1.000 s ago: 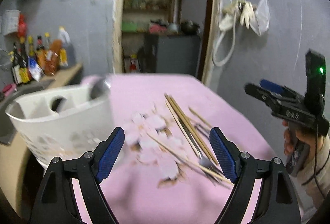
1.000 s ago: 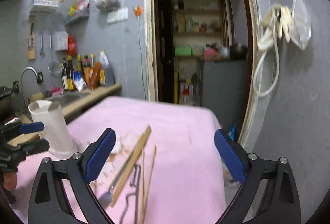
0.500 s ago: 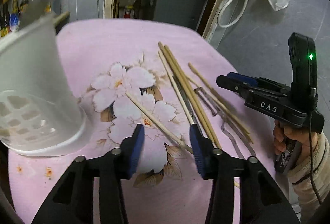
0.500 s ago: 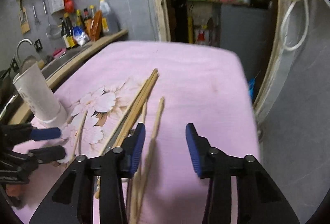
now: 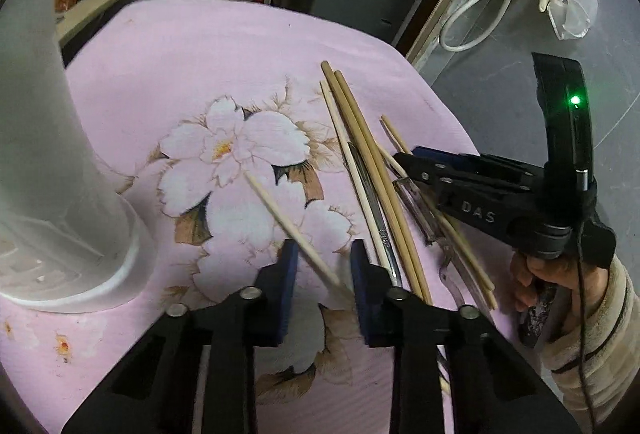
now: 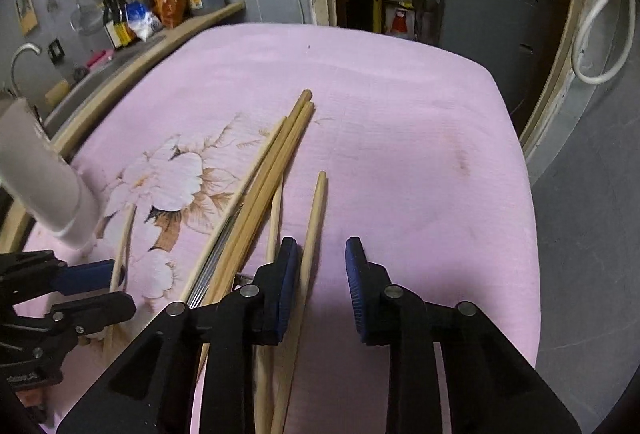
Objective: Organize utensils
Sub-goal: 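Close the right gripper on a single wooden chopstick, then lift the chopstick upright with the right gripper and carry it over the caddy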
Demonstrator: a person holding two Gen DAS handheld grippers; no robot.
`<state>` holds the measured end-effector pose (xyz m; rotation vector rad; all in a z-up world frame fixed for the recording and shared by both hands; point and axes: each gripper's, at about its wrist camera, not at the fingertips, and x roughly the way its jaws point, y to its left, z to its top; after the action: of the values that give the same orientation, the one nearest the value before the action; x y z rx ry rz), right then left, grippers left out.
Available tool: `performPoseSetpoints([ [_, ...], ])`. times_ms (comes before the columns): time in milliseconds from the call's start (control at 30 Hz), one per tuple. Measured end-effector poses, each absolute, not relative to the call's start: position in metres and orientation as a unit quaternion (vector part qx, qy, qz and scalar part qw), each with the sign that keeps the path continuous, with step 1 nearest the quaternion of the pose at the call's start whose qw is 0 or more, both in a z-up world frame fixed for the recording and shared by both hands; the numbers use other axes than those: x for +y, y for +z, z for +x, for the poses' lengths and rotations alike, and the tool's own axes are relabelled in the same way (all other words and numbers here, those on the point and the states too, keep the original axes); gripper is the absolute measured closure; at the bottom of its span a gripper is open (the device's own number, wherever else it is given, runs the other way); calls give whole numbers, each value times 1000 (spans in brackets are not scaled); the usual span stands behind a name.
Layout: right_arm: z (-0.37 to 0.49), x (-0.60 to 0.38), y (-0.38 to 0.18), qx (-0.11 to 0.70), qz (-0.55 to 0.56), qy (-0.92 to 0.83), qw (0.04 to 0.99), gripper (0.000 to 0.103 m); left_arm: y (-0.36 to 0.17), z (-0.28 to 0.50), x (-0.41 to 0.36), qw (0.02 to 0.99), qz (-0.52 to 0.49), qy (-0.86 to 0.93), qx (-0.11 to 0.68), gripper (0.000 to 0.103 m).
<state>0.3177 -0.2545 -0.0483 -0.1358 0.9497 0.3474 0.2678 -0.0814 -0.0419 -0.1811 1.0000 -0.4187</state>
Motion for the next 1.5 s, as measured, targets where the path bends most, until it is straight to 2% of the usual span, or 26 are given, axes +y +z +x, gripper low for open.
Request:
performPoseSetpoints([
  [100,321,-250,-48,461,-80,165,868,81,-43,271,-79,845,-103,-204,483,88],
  [167,323,-251,-47,467,-78,171,864,91,-42,271,-78,840,-113,-211,487,90],
  [233,324,-254,-46,475,-60,175,861,97,-42,272,-76,834,-121,-215,493,101],
  [300,323,-259,-43,474,-43,178,861,100,-43,271,-75,831,-121,-221,496,101],
  [467,305,-270,-34,445,-2,188,875,100,-35,257,-77,835,-117,-240,481,101],
  [600,280,-278,-18,388,15,197,900,100,-20,241,-70,854,-118,-247,442,101],
  [900,209,-269,31,212,27,226,950,100,33,190,-49,921,-118,-250,276,101],
  [1067,190,-244,60,144,18,237,961,100,57,168,-28,938,-127,-246,206,101],
  [1500,192,-153,122,38,57,342,937,100,111,173,115,955,-227,-142,124,101],
])
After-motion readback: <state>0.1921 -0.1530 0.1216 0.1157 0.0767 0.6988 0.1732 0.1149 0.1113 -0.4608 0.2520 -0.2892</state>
